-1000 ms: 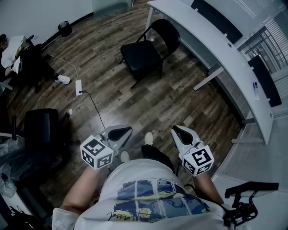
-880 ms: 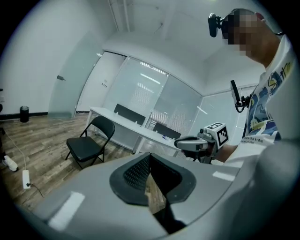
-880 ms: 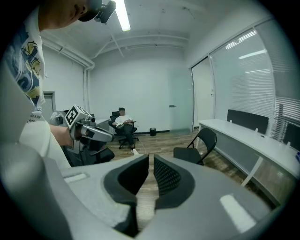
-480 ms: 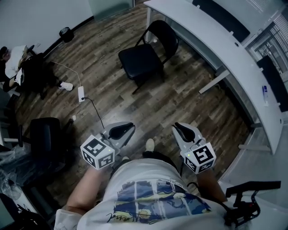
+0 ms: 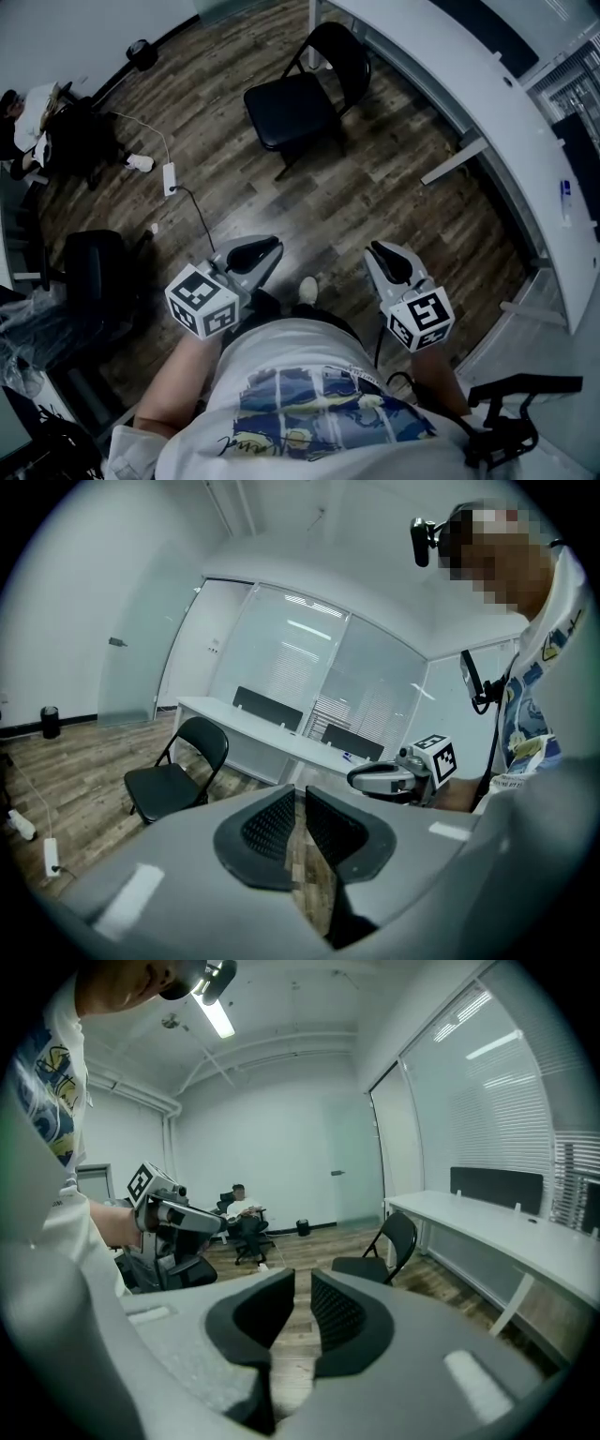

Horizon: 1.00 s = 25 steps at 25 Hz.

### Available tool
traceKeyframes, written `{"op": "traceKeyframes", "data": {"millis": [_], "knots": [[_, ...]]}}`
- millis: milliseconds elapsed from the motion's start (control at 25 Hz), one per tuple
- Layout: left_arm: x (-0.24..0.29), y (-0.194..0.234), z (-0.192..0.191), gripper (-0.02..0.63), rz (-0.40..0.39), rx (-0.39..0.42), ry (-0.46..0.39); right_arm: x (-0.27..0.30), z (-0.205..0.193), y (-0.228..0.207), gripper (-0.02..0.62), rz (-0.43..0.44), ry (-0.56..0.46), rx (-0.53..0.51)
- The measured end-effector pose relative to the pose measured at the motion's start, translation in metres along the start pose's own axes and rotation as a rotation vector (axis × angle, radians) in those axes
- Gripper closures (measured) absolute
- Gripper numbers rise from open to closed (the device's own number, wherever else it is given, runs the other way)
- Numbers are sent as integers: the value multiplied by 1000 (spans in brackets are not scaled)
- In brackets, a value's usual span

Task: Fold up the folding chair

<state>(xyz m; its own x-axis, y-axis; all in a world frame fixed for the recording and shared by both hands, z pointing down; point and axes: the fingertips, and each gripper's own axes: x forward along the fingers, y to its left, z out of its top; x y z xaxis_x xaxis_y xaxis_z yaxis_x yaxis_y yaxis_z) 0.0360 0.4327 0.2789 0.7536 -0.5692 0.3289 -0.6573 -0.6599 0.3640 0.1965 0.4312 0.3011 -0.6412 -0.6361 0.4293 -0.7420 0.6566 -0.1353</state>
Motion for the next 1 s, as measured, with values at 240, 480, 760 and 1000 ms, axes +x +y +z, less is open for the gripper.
{"op": "traceKeyframes", "data": {"millis": [240,480,760,1000], "knots": [[30,8,6,569,25,-1,25,6,-5,-33,552,2,-10,28],[45,6,18,569,11,6,9,1,1,-46,536,-22,-4,2],[68,15,29,569,-56,10,15,-2,2,-57,532,-87,-7,50],[89,35,39,569,-106,-9,-23,16,15,-78,532,-123,37,16]]}}
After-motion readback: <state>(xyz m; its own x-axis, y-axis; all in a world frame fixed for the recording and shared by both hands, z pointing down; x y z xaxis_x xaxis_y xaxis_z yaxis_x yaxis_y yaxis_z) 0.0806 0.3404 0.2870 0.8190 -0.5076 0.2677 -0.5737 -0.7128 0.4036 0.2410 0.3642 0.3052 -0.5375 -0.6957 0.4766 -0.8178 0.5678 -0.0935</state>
